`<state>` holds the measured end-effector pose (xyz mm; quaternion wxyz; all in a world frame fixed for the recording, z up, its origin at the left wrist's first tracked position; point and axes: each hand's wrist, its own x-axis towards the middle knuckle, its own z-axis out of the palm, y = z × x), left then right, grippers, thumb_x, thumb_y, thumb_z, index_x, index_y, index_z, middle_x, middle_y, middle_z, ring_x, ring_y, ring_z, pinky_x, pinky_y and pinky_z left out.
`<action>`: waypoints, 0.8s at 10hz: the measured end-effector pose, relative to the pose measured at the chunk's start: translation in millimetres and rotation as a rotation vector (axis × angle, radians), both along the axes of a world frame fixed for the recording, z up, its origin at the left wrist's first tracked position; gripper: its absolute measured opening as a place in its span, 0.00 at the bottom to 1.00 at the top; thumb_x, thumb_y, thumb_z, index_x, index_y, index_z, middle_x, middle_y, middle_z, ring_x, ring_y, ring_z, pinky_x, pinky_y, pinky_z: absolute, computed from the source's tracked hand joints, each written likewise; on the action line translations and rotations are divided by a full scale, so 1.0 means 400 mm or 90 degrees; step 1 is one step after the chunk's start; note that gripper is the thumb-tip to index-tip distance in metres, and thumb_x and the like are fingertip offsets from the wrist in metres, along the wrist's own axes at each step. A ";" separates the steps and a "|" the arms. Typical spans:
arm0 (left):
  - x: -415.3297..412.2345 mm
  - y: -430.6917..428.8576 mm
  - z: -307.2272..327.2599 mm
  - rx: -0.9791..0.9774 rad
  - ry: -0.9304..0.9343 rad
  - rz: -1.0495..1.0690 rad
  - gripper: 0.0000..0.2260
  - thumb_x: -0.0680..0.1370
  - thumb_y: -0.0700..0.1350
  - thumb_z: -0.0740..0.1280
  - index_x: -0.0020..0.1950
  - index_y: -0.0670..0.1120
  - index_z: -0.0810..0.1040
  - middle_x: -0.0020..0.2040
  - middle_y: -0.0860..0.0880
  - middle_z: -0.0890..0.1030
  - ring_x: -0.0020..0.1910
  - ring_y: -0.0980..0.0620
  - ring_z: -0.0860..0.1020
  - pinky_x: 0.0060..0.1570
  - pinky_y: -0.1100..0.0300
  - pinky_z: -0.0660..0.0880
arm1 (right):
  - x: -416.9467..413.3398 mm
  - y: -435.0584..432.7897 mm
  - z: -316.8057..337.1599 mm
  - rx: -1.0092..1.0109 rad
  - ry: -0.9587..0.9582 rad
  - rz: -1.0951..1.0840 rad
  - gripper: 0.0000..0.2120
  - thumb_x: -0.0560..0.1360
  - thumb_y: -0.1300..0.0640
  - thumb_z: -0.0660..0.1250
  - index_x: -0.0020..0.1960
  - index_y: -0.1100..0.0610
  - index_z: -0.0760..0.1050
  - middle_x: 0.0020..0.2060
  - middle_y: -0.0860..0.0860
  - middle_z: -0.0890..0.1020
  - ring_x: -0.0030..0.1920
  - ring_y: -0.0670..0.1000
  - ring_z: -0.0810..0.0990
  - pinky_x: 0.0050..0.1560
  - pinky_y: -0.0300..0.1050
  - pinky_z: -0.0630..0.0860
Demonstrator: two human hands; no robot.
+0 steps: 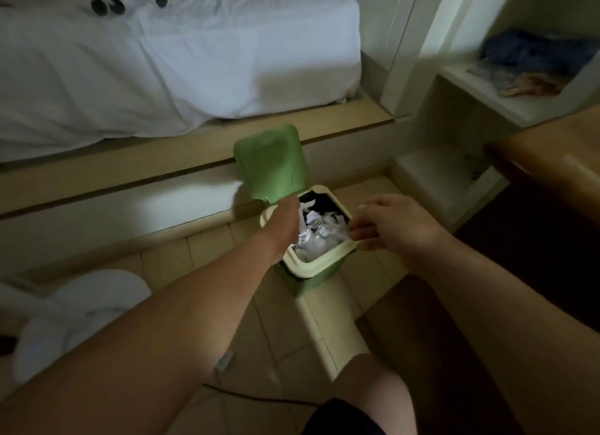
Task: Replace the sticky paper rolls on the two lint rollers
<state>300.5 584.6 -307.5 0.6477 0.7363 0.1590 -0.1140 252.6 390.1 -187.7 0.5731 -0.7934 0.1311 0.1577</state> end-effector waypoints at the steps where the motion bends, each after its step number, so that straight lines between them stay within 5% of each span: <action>1: 0.038 -0.034 -0.092 0.012 0.030 -0.023 0.13 0.87 0.36 0.59 0.67 0.47 0.78 0.56 0.42 0.80 0.52 0.42 0.81 0.60 0.44 0.84 | 0.005 -0.021 -0.082 -0.053 0.063 -0.024 0.06 0.86 0.59 0.68 0.60 0.61 0.80 0.49 0.60 0.88 0.44 0.56 0.86 0.46 0.53 0.86; 2: 0.057 -0.051 -0.159 0.151 0.008 -0.041 0.26 0.86 0.38 0.64 0.84 0.49 0.68 0.65 0.41 0.82 0.54 0.42 0.84 0.52 0.51 0.81 | 0.002 -0.039 -0.126 -0.080 0.109 -0.020 0.07 0.85 0.60 0.68 0.62 0.59 0.79 0.51 0.58 0.87 0.45 0.52 0.86 0.38 0.43 0.83; 3: 0.073 -0.059 -0.201 0.201 -0.013 -0.032 0.20 0.85 0.45 0.72 0.76 0.44 0.76 0.63 0.44 0.82 0.62 0.41 0.83 0.51 0.57 0.74 | -0.003 -0.055 -0.157 -0.094 0.091 -0.019 0.05 0.85 0.61 0.67 0.60 0.57 0.80 0.49 0.55 0.86 0.43 0.49 0.85 0.33 0.37 0.81; 4: 0.089 -0.058 -0.212 0.212 0.000 -0.087 0.30 0.85 0.50 0.74 0.84 0.45 0.70 0.78 0.43 0.77 0.76 0.41 0.77 0.63 0.56 0.73 | -0.009 -0.064 -0.164 -0.099 0.065 -0.030 0.03 0.85 0.58 0.68 0.56 0.53 0.80 0.48 0.55 0.87 0.43 0.50 0.85 0.38 0.41 0.84; 5: 0.089 -0.038 -0.215 0.222 -0.003 -0.121 0.38 0.85 0.53 0.73 0.91 0.52 0.57 0.84 0.45 0.71 0.79 0.41 0.75 0.72 0.50 0.74 | -0.009 -0.077 -0.157 -0.081 0.032 -0.051 0.04 0.85 0.57 0.67 0.54 0.49 0.78 0.48 0.54 0.88 0.44 0.50 0.87 0.42 0.45 0.85; 6: 0.089 -0.023 -0.201 0.244 -0.007 -0.092 0.27 0.87 0.46 0.69 0.87 0.49 0.67 0.79 0.43 0.77 0.76 0.41 0.78 0.72 0.48 0.77 | -0.010 -0.088 -0.138 -0.081 0.012 -0.074 0.03 0.86 0.56 0.67 0.57 0.51 0.79 0.48 0.53 0.88 0.46 0.51 0.87 0.44 0.46 0.85; 7: 0.073 -0.036 -0.136 0.280 -0.107 0.000 0.08 0.89 0.42 0.64 0.63 0.42 0.82 0.56 0.44 0.85 0.60 0.40 0.83 0.50 0.56 0.72 | -0.012 -0.096 -0.123 -0.058 0.005 -0.077 0.08 0.86 0.55 0.67 0.64 0.55 0.79 0.50 0.53 0.87 0.47 0.50 0.87 0.44 0.45 0.84; 8: 0.026 -0.089 -0.035 0.229 -0.194 0.044 0.16 0.90 0.48 0.61 0.45 0.44 0.79 0.41 0.49 0.82 0.44 0.45 0.80 0.41 0.51 0.70 | -0.031 -0.095 -0.082 -0.057 -0.009 -0.047 0.13 0.86 0.53 0.68 0.69 0.53 0.76 0.55 0.52 0.85 0.50 0.49 0.86 0.46 0.44 0.83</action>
